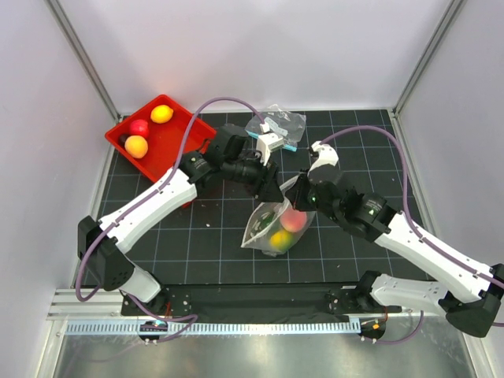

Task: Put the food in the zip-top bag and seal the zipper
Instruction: Adjust the zipper food storage bag at the center of the board.

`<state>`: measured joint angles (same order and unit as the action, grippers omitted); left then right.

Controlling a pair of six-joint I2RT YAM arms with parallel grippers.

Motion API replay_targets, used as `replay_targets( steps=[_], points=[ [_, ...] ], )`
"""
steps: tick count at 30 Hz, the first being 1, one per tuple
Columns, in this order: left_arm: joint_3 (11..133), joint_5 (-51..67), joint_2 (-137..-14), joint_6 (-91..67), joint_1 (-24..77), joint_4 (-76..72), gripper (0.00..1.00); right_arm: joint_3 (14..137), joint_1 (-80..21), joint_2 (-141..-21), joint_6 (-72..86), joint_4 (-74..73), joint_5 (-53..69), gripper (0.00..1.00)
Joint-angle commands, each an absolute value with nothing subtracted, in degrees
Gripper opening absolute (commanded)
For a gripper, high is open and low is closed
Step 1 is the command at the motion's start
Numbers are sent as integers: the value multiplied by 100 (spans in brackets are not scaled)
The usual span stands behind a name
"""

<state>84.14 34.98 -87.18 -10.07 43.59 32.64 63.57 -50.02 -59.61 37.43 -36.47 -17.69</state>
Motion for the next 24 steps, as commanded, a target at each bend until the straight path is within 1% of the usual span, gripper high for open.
replay_targets(
  steps=[1,2,3,6,12,14,21,24],
  points=[
    [8429,3691,-8490,-1072,4386,3041,55,6293,-5001,-5731,3814,-3094,-2188,1],
    [8420,3691,-8490,-1064,4386,3050,59,6293,-5010,-5730,3823,-3094,-2197,1],
    [8411,3683,-8516,-1063,4386,3050,66,6293,-5010,-5730,3823,-3102,-2206,1],
    [8402,3691,-8569,-1125,4386,3050,74,6284,-5001,-5713,3832,-3076,-2215,1],
    [8358,3665,-8535,-1011,4508,3059,79,6003,-5010,-5573,3832,-2550,-2215,1],
    [8306,3481,-8499,-932,4614,3076,83,5924,-5001,-5555,3849,-2453,-2206,1],
    [8376,2708,-8604,-493,5097,3427,83,5897,-5001,-5599,3964,-2320,-2162,4],
    [8394,2312,-8692,-431,5238,3489,75,5880,-5001,-5573,3973,-2303,-2127,4]
  ],
)
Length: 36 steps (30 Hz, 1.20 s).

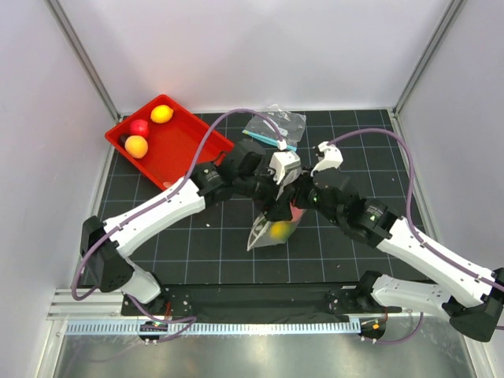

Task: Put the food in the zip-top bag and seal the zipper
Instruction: Adjust the zipper food storage bag at the center of the board.

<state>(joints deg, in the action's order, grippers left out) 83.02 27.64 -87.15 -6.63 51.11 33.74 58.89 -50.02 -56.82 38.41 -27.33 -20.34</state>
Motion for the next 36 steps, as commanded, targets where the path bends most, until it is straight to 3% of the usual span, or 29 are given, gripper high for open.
replay_targets(
  steps=[1,3,4,6,7,9,10,11,19,29,36],
  points=[
    [8411,2259,-8736,-431,5247,3515,67,5880,-5001,-5555,3981,-2311,-2144,4],
    [8464,1987,-8797,-448,5247,3577,55,5871,-5001,-5502,3981,-2329,-2162,4],
    [8516,1882,-8824,-448,5247,3647,40,5871,-5001,-5485,3981,-2329,-2180,4],
    [8534,1680,-8885,-448,5247,3683,26,5854,-5001,-5423,3981,-2338,-2180,6],
    [8543,1618,-8886,-457,5247,3691,13,5845,-5001,-5397,3973,-2338,-2197,11],
    [8552,1530,-8903,-431,5247,3735,0,5845,-5010,-5362,3885,-2338,-2197,21],
    [8578,1512,-8912,-422,5247,3753,0,5827,-5001,-5335,3841,-2338,-2223,33],
    [8587,1520,-8903,-387,5247,3796,0,5818,-5001,-5300,3797,-2347,-2276,39],
    [8613,1469,-8667,-123,5238,3946,0,5206,-5001,-4650,2735,-1917,-2663,58],
    [8262,1914,-7763,640,5037,3763,0,4412,-4799,-3595,1433,-1529,-2945,61],
    [8051,4354,-7199,1300,4562,3770,0,4184,-4702,-3586,1038,-1003,-1522,65]
  ],
)
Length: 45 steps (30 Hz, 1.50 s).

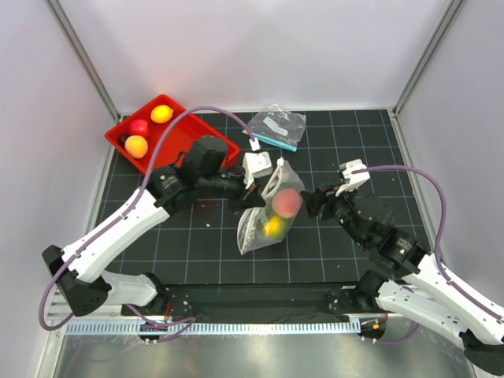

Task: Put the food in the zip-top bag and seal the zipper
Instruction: Adjust the zipper food storage bag at the center of the board.

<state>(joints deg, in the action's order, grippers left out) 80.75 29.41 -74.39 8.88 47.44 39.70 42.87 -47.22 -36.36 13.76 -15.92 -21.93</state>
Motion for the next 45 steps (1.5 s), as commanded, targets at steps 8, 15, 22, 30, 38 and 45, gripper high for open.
replay_targets(
  steps=[8,15,22,30,38,45],
  points=[
    [8121,6169,-7233,1521,4219,4087,0,3507,-4702,-2656,555,-27,699,70],
    [8209,6521,-7409,1415,4227,4306,0,3515,-4693,-2276,335,-245,809,76],
    [8472,6741,-7418,1730,4403,5069,0,3709,-4702,-2303,246,-509,1466,83],
    [8069,6706,-7269,1907,4526,5712,0,3797,-4693,-2487,316,-457,2153,86],
    [7972,6601,-7198,2109,4860,6134,0,3841,-4693,-2672,290,-466,2900,87],
    [7998,6425,-7251,2241,5150,6372,0,3867,-4693,-3014,351,-299,3453,84]
  ],
)
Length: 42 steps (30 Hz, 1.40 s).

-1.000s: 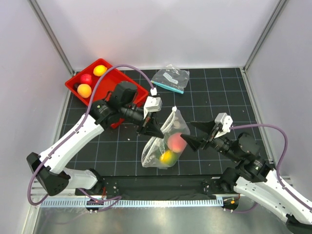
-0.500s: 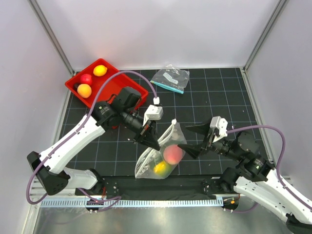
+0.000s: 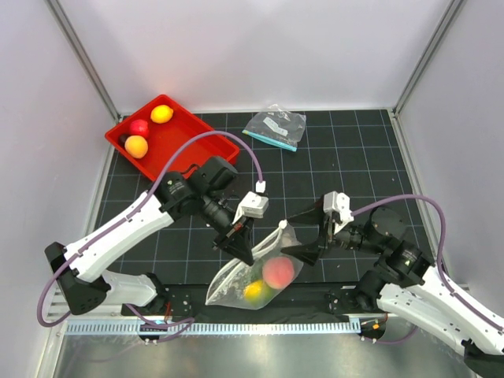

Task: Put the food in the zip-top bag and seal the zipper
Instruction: Adjust the zipper food storage bag at the center of the board, then zip the zipper food storage bag at the center of the board.

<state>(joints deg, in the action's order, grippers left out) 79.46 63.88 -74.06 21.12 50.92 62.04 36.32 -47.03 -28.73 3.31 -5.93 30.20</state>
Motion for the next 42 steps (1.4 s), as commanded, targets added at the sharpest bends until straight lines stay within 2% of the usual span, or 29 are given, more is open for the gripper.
replay_targets(
  steps=[1,3,4,5,7,8,9,11,13,16,19,21,27,31,34,38,40,42],
  points=[
    [8007,6399,-7251,2241,5150,6363,0,3885,-4693,-3093,369,-255,3585,82],
    [8024,6355,-7251,2241,5159,6363,0,3902,-4693,-3155,378,-194,3726,68],
    [8033,6259,-7251,2224,5159,6355,0,3902,-4702,-3173,378,-150,3779,56],
    [8042,6223,-7242,2224,5159,6346,0,3902,-4693,-3173,378,-141,3840,34],
    [8042,6126,-7233,2206,5159,6285,0,3876,-4693,-3138,387,-114,3823,21],
    [8016,6074,-7225,2197,5159,6232,2,3867,-4702,-3077,395,-114,3754,9],
    [7998,5995,-7199,2128,5150,6179,11,3841,-4693,-3041,396,-123,3675,6],
    [7902,5644,-7120,1970,5150,5864,42,3823,-4693,-2954,465,-123,3334,3],
    [7831,5302,-6953,1741,5150,5461,55,3823,-4702,-2927,509,-193,2973,1],
    [7778,4880,-6699,1381,5150,4837,66,3902,-4693,-3023,519,-377,2374,1],
    [7831,3957,-6592,976,5150,4204,76,3937,-4693,-3190,545,-413,2101,1],
    [7962,3342,-6662,853,5150,3956,78,3981,-4693,-3330,597,-404,1856,1],
    [8946,2024,-7627,589,5150,4043,79,4034,-4702,-3559,808,-352,1030,1],
    [9377,1837,-8120,606,5150,3955,78,4008,-4702,-3630,1028,-185,397,1],
    [9596,1977,-8463,721,5150,3920,65,3911,-4693,-3578,1168,-26,54,1],
    [9563,2039,-8727,721,5150,3903,56,3683,-4693,-3446,1283,456,-202,1],
    [9256,2266,-8710,668,5150,3701,47,3648,-4693,-3419,1283,475,-228,1],
    [9010,2425,-8631,633,5150,3447,33,3674,-4693,-3445,1248,387,-237,1]
  ],
)
